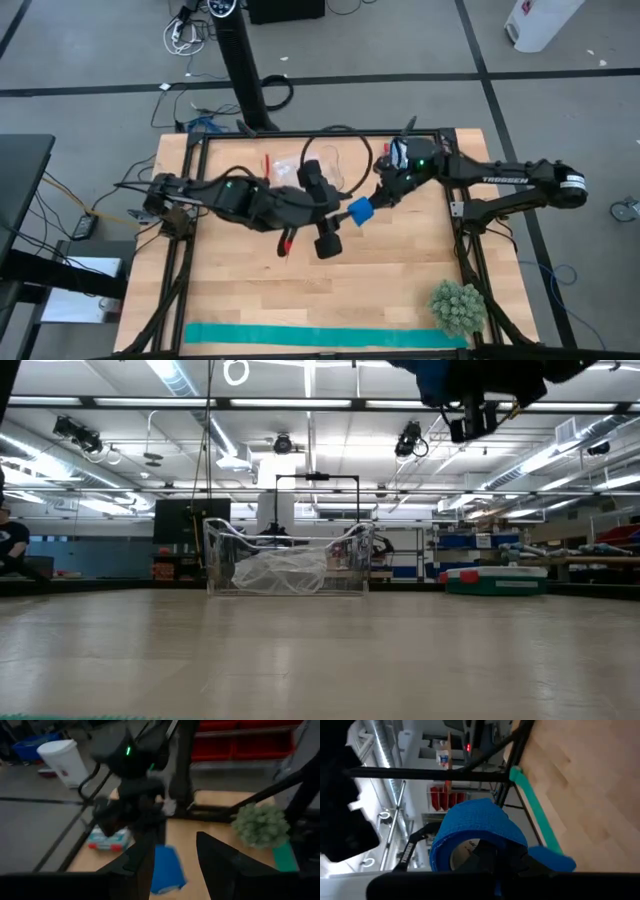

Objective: Roll bandage

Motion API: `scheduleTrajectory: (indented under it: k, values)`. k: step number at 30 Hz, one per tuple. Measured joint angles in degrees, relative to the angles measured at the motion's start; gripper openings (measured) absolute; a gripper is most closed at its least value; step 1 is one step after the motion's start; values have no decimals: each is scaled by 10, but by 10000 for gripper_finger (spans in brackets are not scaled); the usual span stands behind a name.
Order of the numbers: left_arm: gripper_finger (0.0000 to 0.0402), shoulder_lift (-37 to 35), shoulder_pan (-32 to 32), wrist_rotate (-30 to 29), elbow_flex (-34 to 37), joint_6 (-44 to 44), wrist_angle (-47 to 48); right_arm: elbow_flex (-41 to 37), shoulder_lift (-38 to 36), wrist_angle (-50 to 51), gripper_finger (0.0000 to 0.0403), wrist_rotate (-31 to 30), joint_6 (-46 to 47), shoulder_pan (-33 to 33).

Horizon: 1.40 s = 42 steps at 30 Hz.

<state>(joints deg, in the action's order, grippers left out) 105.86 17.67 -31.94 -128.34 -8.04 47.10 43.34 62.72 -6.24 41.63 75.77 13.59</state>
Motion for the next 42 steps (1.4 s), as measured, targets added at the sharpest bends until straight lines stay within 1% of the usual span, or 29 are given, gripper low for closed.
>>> scheduleTrajectory:
  k: [4, 8, 11, 14, 18, 21, 23, 25, 29, 31, 35, 39, 42]
  values:
    - [151, -1, 16, 0, 48, -9, -112, -52, 0, -48, 0, -19, 14, -23]
    - [151, -1, 19, -12, 113, -28, -230, -90, 0, -49, 0, -70, -31, -45]
    - [151, -1, 19, -14, 151, -71, -276, -115, 0, -46, 0, -115, -78, -57]
    - [151, -1, 19, -15, 183, -120, -316, -136, 0, -37, 0, -140, -105, -69]
    - [151, 0, 19, -14, 192, -159, -306, -141, 0, 10, 0, -178, -131, -90]
    - [151, -2, 19, -15, 191, -203, -243, -141, 0, 3, 4, -193, -145, -102]
    - [151, -1, 19, -15, 192, -228, -203, -141, 0, 1, 15, -196, -144, -106]
    - [151, 0, 23, -15, 192, -240, -190, -141, 1, 5, 32, -201, -144, -109]
    - [151, -1, 42, -25, 193, -234, -187, -141, 21, 39, 71, -217, -126, -114]
    - [151, -1, 48, -31, 209, -228, -206, -141, 37, 45, 88, -215, -116, -114]
    - [151, -1, 45, -24, 252, -227, -294, -141, 66, 45, 115, -191, -114, -114]
    - [143, -1, 35, 6, 313, -241, -405, -141, 65, 52, 139, -185, -116, -114]
    - [133, 0, 28, 12, 353, -256, -478, -138, 58, 92, 150, -184, -127, -108]
